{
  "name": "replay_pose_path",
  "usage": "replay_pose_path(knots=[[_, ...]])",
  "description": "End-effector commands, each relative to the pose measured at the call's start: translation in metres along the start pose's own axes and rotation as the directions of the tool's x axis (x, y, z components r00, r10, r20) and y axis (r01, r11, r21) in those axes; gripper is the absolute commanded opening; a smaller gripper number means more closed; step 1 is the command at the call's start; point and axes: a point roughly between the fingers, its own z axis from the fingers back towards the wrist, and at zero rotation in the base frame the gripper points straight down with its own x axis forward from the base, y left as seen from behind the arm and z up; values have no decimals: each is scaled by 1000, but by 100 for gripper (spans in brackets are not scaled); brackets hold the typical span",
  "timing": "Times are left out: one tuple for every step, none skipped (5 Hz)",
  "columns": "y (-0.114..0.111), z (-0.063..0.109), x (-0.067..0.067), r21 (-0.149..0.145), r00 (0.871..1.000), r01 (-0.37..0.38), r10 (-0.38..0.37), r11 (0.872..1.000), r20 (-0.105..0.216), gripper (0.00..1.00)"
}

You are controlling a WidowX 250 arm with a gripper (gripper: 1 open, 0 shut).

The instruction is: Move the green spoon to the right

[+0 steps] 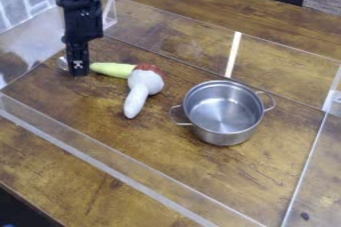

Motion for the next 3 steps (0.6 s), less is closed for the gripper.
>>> replay_pose_path(knots=[[1,45,13,110,998,47,-53,993,47,0],[8,46,15,114,995,83,-89,990,48,0],[14,47,18,117,990,122,-129,986,53,0]])
